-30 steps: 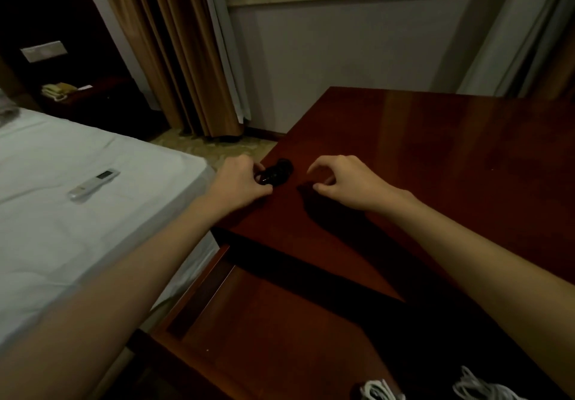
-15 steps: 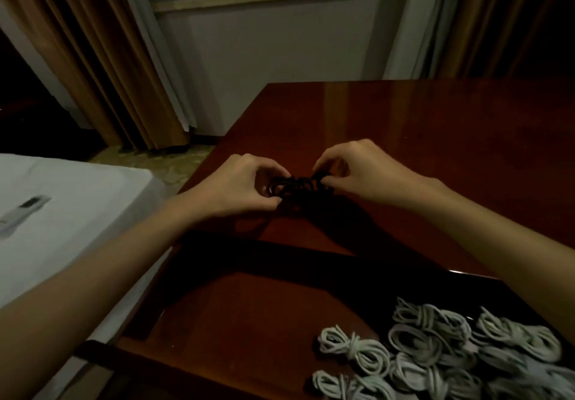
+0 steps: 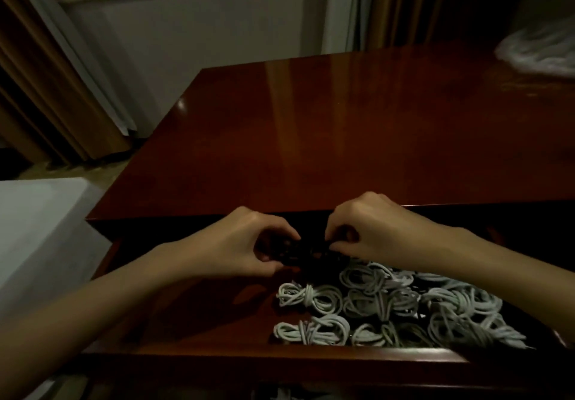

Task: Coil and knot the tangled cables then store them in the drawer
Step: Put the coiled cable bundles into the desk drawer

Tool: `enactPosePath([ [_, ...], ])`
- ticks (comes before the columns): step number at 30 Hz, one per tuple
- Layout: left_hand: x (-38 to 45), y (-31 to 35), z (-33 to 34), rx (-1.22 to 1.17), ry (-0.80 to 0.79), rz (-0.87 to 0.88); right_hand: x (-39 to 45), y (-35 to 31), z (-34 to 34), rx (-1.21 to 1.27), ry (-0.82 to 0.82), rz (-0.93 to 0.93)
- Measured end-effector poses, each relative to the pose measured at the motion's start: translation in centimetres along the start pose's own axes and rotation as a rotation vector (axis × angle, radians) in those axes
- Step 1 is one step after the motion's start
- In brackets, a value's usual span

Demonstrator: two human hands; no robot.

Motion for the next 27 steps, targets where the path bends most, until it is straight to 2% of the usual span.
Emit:
enactPosePath([
  [4, 0.5, -0.7, 1.7, -0.002, -0.027, -0.02, -0.1, 0.9, 1.5, -0.005, -0.014, 0.057],
  [10, 0.2, -1.4, 3.0, 0.143, -0.074, 0.022, 0.1, 1.0, 3.0, 0.03, -0.03, 0.091],
  [17, -0.2, -1.5, 3.7, 0.17, -0.19, -0.042, -0.2, 0.8, 4.0, 0.054, -0.038, 0.115],
  [20, -0.1, -0.9, 3.7, 0.228, -0.193, -0.043, -0.5, 0.4, 4.2, 0.032, -0.059, 0.103],
  [24, 0.5, -0.1, 3.6, 0.36, -0.21, -0.014, -1.6, 0.5, 1.8, -0.008, -0.035, 0.089],
  [27, 1.4, 0.6, 3.5, 0.394, -0.208, -0.019, -3.8, 2.4, -0.6, -0.087, -0.047, 0.147],
])
Point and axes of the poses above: each hand's wrist, its own x-axis towards the middle knuckle, its own z-axis out of the palm, y = z × x, the point moved 9 cm from there along x, towards the middle knuckle, and after that the axes turned 11 degrees about y, right-handed, at the moved point
